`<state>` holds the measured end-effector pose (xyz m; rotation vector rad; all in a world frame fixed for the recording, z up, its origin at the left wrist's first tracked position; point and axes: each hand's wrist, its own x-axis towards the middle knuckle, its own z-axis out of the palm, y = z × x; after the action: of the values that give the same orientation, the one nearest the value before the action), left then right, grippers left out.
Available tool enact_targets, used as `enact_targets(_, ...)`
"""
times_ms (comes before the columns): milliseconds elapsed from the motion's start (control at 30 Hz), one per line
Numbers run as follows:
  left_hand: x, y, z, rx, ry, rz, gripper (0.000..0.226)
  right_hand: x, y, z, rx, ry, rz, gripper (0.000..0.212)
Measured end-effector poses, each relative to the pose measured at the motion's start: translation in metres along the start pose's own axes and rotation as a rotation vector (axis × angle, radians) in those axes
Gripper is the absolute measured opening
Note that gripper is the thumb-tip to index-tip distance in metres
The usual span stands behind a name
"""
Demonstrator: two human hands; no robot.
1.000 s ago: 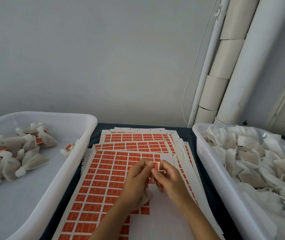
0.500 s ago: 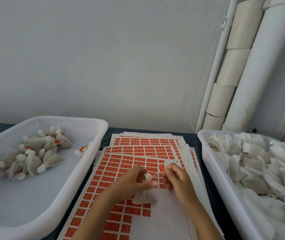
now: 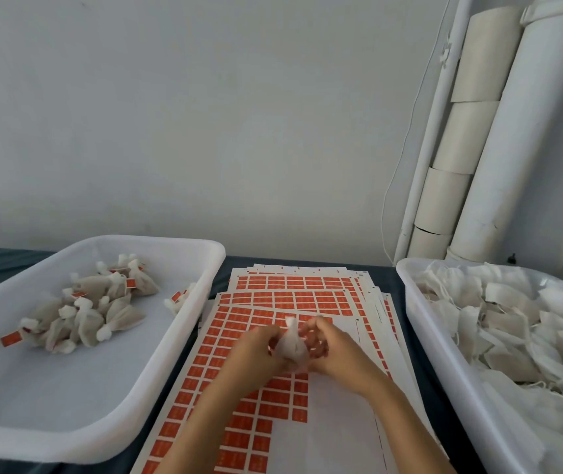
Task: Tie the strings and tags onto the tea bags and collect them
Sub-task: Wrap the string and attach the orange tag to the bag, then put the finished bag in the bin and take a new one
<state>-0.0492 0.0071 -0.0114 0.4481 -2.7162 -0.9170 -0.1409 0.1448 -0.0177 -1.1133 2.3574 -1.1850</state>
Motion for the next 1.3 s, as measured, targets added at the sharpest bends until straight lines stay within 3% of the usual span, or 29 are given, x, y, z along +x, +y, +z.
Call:
enact_targets(200, 0.006, 0.005, -0.058, -0.266, 0.523, -0.160, 0.021, 0.053, -0.070, 0.015, 0.345, 0.317, -0.138, 0.020)
enact_targets(367, 0.015, -0.006, -0.092, -0.472, 0.748, -0.295, 0.024, 0.092, -0.120, 0.038, 0.462, 0.217, -0.177, 0.003)
enact_targets(467, 0.021, -0.015, -0.098, -0.504, 0.799, -0.399, 0.021, 0.101, -0.133, 0.054, 0.541, 0.143, -0.141, 0.015)
enact_targets(533, 0.024, -0.016, -0.098, -0.463, 0.798, -0.444, 0.028, 0.102, -0.137, 0.062, 0.538, 0.071, -0.119, 0.023)
enact_targets(600, 0.025, -0.012, -0.095, -0.413, 0.743, -0.492, 0.050, 0.099, -0.138, 0.067, 0.505, 0.031, -0.109, 0.028)
enact_targets(700, 0.023, -0.005, -0.091, -0.262, 0.712, -0.507, 0.066, 0.095, -0.134, 0.064, 0.482, 0.061, -0.104, 0.030)
enact_targets(867, 0.028, 0.015, -0.080, -0.234, 0.687, -0.330, 0.045, 0.081, -0.122, 0.033, 0.459, 0.200, -0.090, 0.019)
enact_targets(1067, 0.039, 0.070, -0.044, -0.338, 0.486, -0.202, 0.037, 0.046, -0.101, -0.045, 0.300, 0.485, -0.035, 0.023)
enact_targets(1167, 0.047, 0.098, -0.018, -0.312, 0.401, -0.104, 0.033, 0.025, -0.083, -0.083, 0.248, 0.646, 0.063, 0.027)
enact_targets(1300, 0.060, 0.130, 0.016, -0.265, 0.241, -0.002, 0.032, 0.007, -0.062, -0.116, 0.178, 0.723, 0.236, 0.030)
